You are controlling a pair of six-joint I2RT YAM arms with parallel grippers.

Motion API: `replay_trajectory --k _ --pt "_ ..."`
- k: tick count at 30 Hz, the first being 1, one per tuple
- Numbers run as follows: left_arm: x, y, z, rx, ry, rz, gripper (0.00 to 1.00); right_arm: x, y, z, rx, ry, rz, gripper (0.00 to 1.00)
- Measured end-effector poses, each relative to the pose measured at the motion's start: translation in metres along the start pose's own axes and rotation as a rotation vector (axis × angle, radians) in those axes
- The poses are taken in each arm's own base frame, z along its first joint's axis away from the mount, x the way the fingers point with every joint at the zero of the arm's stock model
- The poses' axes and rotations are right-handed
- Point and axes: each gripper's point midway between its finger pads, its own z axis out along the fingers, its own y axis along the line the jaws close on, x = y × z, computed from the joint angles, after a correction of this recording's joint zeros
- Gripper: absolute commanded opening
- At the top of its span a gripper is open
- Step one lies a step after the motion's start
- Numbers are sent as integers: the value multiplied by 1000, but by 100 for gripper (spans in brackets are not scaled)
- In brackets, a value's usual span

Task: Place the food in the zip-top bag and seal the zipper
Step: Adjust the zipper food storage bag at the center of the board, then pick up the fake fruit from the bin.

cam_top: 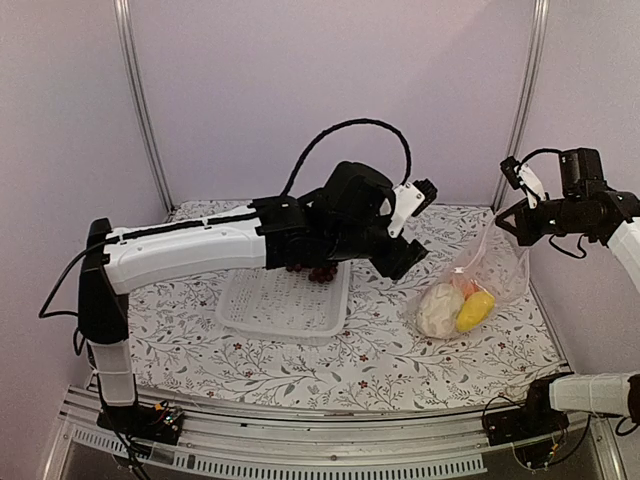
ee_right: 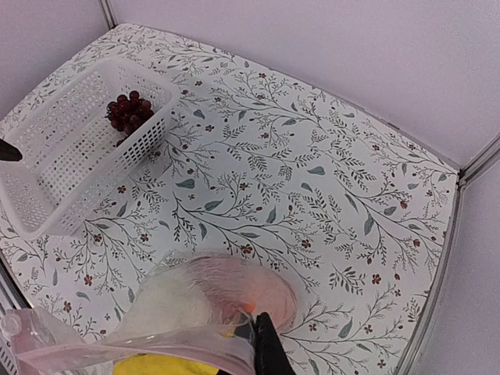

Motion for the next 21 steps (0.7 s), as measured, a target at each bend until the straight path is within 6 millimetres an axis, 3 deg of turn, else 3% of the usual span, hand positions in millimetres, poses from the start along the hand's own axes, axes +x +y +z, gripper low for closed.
replay_trajectory --k 3,6,9,13,17,21 --pt "21 25 -11 -61 39 -35 71 1 -4 1 11 -8 11 0" --pt "50 69 -18 -150 90 -106 73 6 -2 2 7 -9 16 0" --pt "93 119 -24 -258 166 -185 75 12 0 1 4 -10 20 0" --pt "162 165 -31 -359 286 -296 73 14 3 -2 -5 -23 21 0" --pt "216 194 -40 -417 376 -404 67 16 5 -3 -6 -28 26 0" --pt "246 216 -48 -445 409 -494 57 16 5 -3 -10 -30 27 0"
